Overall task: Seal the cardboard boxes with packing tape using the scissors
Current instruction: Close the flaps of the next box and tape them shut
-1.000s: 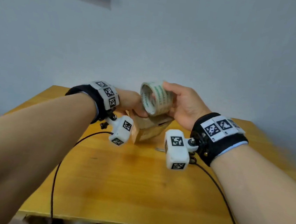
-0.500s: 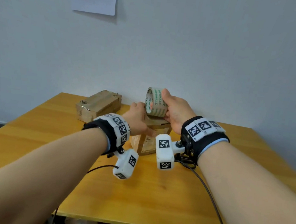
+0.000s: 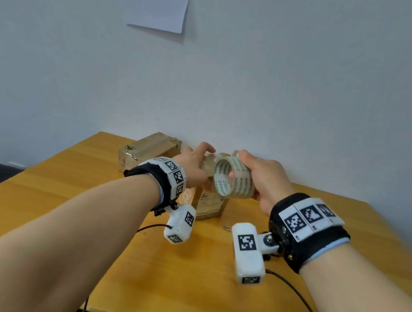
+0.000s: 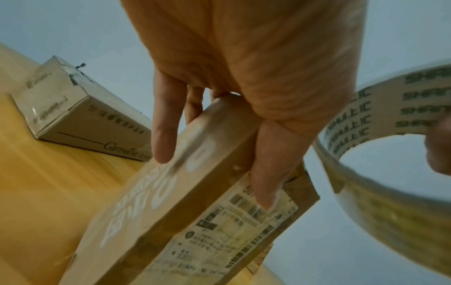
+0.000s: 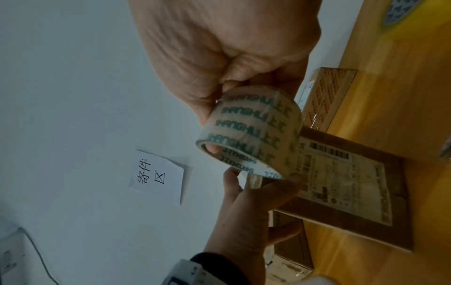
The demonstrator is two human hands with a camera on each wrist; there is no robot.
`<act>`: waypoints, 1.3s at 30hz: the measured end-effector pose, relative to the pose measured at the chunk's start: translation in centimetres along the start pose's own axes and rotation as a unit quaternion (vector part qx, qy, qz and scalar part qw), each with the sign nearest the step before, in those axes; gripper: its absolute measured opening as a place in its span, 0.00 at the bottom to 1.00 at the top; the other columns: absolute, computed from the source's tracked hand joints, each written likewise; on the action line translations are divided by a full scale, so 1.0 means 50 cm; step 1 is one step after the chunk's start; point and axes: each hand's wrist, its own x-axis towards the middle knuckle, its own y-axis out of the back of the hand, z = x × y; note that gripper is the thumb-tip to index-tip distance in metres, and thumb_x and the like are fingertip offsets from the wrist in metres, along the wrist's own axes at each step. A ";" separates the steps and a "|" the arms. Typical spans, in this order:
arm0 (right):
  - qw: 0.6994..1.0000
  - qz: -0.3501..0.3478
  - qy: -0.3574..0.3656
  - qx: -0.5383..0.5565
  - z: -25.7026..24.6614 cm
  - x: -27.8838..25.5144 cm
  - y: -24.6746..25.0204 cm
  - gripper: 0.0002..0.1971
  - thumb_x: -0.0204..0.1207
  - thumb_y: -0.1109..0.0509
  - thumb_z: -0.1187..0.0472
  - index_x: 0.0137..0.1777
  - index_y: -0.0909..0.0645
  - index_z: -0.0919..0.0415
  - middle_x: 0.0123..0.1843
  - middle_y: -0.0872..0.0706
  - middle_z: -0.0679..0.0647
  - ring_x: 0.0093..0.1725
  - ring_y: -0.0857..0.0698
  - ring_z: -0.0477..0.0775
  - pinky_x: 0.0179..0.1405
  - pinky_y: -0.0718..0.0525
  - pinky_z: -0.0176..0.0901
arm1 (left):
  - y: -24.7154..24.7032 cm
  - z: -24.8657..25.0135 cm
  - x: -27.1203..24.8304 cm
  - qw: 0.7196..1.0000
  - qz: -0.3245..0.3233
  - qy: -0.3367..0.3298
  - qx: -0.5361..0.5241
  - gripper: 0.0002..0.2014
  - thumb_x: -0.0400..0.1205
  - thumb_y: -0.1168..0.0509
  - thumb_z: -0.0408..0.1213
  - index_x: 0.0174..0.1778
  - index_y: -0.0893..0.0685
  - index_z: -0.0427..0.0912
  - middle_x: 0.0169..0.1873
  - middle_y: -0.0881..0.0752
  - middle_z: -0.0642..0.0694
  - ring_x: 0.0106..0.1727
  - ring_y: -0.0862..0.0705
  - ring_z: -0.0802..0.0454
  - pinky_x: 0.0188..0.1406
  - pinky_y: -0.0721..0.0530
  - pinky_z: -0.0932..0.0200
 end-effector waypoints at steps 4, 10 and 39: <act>1.000 -0.003 -0.013 -0.003 0.014 -0.004 -0.005 0.18 0.83 0.29 0.49 0.56 0.12 0.67 0.42 0.06 0.59 0.37 0.07 0.53 0.40 0.10 0.48 | 0.008 0.001 0.004 0.999 -0.022 0.023 -0.043 0.38 0.65 0.19 0.45 0.66 0.32 0.66 0.56 0.25 0.44 0.45 0.13 0.39 0.37 0.08 0.44; 0.999 -0.020 -0.024 -0.029 0.050 0.005 -0.014 0.22 0.85 0.32 0.49 0.57 0.13 0.71 0.41 0.06 0.61 0.34 0.08 0.53 0.45 0.11 0.50 | 0.013 -0.013 0.017 0.989 -0.026 0.035 -0.143 0.33 0.70 0.21 0.37 0.68 0.26 0.60 0.51 0.15 0.43 0.45 0.10 0.39 0.35 0.08 0.43; 0.979 -0.153 -0.002 0.132 0.107 0.052 -0.055 0.25 0.66 0.21 0.49 0.57 0.15 0.67 0.52 0.10 0.64 0.48 0.12 0.61 0.56 0.15 0.61 | 0.014 -0.083 0.034 0.931 -0.057 0.140 -0.331 0.08 0.82 0.33 0.41 0.54 0.16 0.44 0.46 0.09 0.40 0.45 0.09 0.42 0.46 0.08 0.42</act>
